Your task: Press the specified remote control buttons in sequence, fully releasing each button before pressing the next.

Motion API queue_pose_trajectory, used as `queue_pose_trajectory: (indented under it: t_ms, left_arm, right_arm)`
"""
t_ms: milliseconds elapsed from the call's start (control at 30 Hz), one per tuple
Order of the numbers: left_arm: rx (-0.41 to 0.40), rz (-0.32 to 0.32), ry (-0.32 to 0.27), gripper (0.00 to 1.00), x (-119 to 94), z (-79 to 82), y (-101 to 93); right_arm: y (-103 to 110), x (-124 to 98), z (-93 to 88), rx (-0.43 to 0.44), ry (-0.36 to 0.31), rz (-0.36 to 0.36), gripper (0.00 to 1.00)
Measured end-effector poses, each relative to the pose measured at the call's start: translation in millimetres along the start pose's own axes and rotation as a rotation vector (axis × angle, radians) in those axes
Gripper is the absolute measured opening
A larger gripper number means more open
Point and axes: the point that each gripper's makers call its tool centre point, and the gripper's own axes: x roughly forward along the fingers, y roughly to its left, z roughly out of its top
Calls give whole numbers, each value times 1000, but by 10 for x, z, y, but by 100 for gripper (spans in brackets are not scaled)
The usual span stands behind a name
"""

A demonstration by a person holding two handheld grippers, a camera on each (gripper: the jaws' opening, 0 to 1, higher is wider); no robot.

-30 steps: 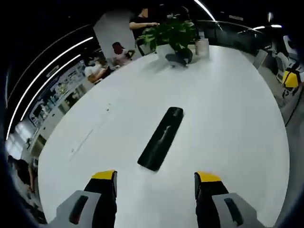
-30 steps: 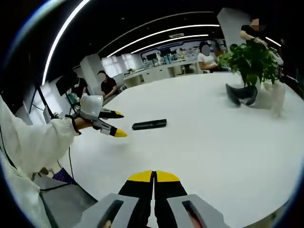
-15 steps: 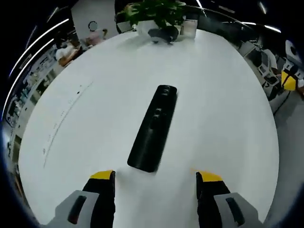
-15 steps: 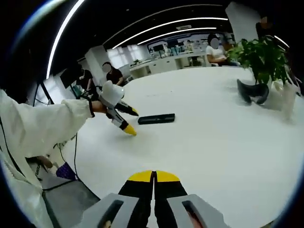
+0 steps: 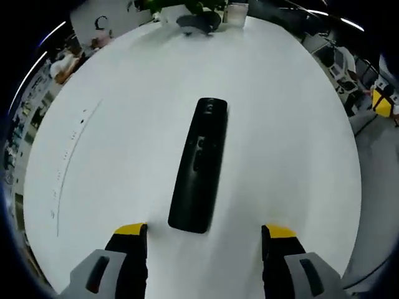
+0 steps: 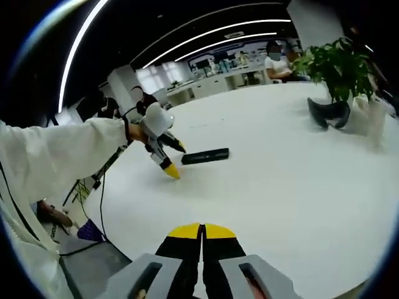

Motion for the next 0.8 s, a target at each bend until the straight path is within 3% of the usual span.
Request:
queue_pose_trajectory:
  t_ms: [233, 433, 633, 800]
  left_arm:
    - [48, -12, 17, 70, 0, 16, -70]
    - [135, -34, 26, 55, -27, 52, -214]
    - [157, -41, 17, 44, -41, 52, -267]
    - [162, -35, 6, 26, -38, 68, -284]
  right_arm:
    - [-25, -84, -11, 0, -20, -20, 0]
    - [-36, -123, -48, 31, -24, -25, 0]
    - [27, -169, 29, 49, -60, -21, 0]
    - [30, -211, 58, 30, -76, -36, 0]
